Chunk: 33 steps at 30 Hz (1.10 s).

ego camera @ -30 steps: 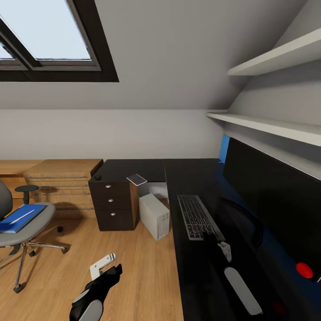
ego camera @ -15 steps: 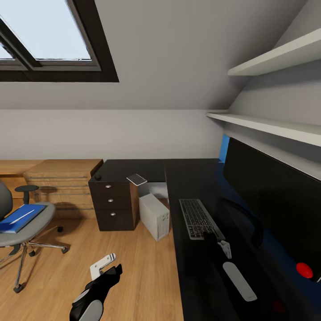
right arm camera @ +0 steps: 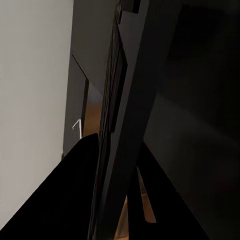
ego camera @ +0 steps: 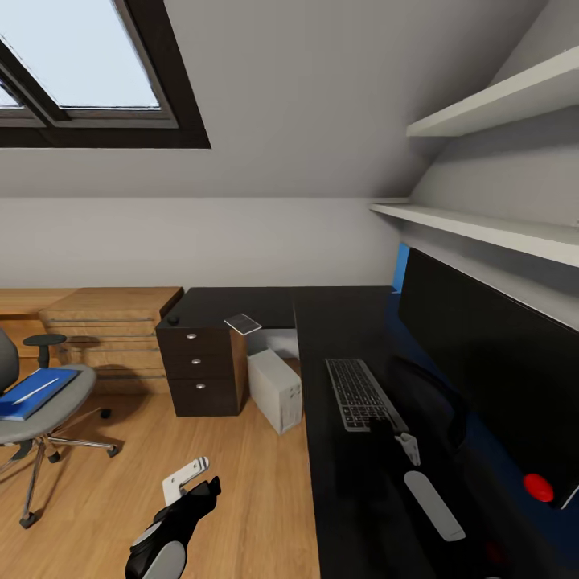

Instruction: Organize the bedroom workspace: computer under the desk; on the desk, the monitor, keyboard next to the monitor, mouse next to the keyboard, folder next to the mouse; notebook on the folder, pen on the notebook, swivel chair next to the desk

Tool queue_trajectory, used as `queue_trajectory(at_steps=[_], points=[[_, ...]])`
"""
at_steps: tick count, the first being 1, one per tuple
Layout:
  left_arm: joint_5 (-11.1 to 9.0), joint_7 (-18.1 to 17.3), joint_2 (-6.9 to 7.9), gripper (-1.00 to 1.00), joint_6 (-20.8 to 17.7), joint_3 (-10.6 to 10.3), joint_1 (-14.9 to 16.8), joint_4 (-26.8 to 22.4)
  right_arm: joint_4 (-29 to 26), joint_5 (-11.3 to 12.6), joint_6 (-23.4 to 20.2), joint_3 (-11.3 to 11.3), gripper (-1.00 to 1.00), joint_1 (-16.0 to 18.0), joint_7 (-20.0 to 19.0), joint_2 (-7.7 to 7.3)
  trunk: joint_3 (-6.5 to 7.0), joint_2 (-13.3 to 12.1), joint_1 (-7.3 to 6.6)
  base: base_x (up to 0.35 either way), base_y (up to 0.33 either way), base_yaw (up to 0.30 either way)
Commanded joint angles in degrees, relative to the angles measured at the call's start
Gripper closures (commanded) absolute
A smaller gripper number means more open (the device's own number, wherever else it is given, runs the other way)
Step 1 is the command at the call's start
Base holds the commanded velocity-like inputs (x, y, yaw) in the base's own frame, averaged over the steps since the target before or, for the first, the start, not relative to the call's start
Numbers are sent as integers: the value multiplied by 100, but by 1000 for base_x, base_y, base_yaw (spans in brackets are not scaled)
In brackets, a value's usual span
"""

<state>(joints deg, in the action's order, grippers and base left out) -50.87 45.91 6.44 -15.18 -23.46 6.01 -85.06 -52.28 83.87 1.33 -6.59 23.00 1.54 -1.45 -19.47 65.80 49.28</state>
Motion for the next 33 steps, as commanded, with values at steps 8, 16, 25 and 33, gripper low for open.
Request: queue_trajectory(at_steps=[8,16,25,33], points=[[-27,41,6,-100,-20,-9,6,-10,7,59,23,129,100,3,145,-13,-8,4,1,0,-47,0],[-20,41,6,-100,-20,-9,6,-10,7,59,25,142,100,3,158,-36,-8,4,1,72,-61,0],[-28,41,6,-100,-24,-9,6,-10,11,46,263,206,100,3,162,-57,-8,4,1,29,-24,0],[-28,41,6,-100,-22,-9,6,-10,41,41,322,210,100,16,162,-58,-8,4,1,0,0,0]])
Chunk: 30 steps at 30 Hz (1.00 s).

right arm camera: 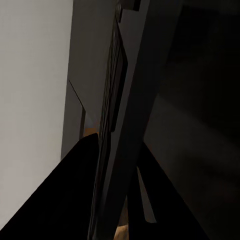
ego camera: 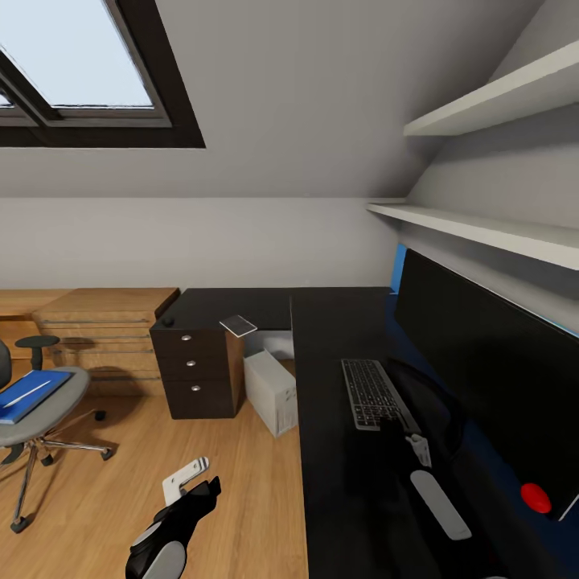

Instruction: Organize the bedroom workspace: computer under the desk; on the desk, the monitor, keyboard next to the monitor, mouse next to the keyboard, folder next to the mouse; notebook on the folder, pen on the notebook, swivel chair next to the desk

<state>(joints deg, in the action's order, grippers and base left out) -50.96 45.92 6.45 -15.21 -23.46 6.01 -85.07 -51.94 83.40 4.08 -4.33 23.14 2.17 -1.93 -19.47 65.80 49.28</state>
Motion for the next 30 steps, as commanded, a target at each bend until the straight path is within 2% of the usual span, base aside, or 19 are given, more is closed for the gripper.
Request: queue_trajectory(at_steps=[1,14,30], points=[[-19,39,5,-100,-20,-10,6,-9,7,89,48,-15,100,8,100,-9,-8,4,1,0,0,0],[-18,38,5,-100,-24,-10,6,-9,193,89,49,-15,100,89,100,-1,-8,4,1,85,0,0],[-19,39,5,-100,-25,-10,6,-9,263,74,41,-24,100,112,100,0,-8,4,1,3,0,0]])
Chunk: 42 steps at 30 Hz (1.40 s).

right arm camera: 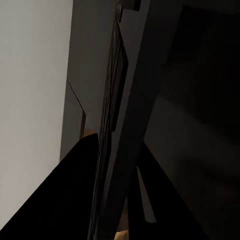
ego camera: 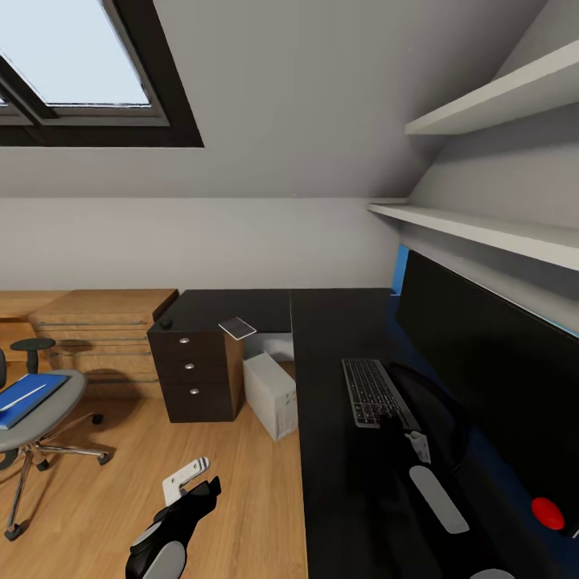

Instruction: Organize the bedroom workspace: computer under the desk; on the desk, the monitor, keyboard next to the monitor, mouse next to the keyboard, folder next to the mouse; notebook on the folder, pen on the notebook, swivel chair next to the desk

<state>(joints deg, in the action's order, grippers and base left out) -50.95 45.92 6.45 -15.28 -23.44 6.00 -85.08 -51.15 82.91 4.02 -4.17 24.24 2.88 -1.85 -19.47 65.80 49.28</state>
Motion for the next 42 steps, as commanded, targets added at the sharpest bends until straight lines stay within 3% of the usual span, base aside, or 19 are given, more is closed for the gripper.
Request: queue_trajectory(at_steps=[1,7,8,42], points=[[-20,38,5,-100,-19,-11,7,-8,185,122,47,-40,100,2,28,-8,-8,4,1,0,0,0],[-20,38,5,-100,-19,-11,7,-8,177,114,46,-40,100,2,28,-10,-8,4,1,0,0,0],[-20,39,5,-100,-19,-11,7,-8,177,113,46,-40,-100,2,28,-11,-8,4,1,0,0,0],[-11,31,2,-100,-19,-11,7,-8,185,111,55,-40,-100,2,28,-8,-8,4,1,-8,-32,0]])
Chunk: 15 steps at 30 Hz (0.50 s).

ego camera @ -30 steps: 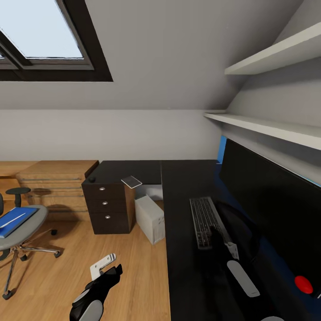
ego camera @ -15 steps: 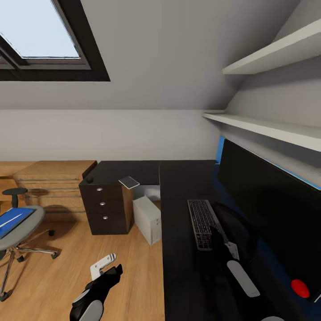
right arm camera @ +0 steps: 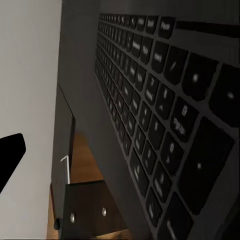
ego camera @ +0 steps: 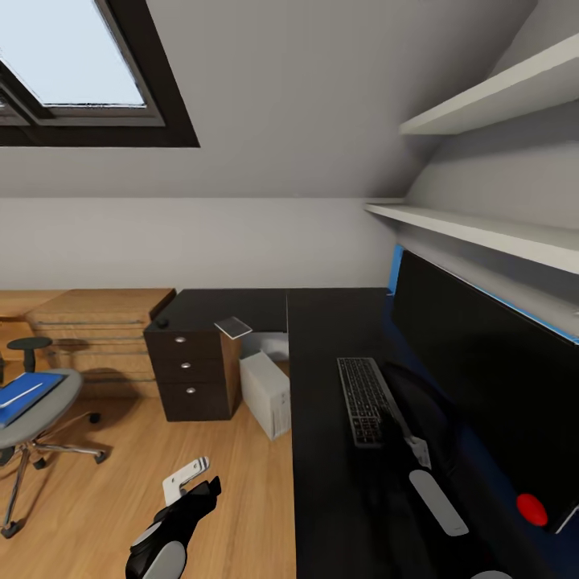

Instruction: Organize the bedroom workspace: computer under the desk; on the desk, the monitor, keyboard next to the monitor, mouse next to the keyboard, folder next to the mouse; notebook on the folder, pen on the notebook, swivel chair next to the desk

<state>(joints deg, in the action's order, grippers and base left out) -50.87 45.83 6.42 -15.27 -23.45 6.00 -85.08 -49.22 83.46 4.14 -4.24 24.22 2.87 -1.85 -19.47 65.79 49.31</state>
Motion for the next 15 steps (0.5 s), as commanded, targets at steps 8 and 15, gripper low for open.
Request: queue_trajectory(at_steps=[8,15], points=[[-20,40,7,-100,-19,-10,6,-9,-9,56,43,-33,-100,3,29,-9,-7,5,-3,-326,0,0],[-20,40,6,-100,-19,-10,6,-9,-10,56,43,-33,-100,3,29,-9,-7,5,-3,-336,-23,0]])
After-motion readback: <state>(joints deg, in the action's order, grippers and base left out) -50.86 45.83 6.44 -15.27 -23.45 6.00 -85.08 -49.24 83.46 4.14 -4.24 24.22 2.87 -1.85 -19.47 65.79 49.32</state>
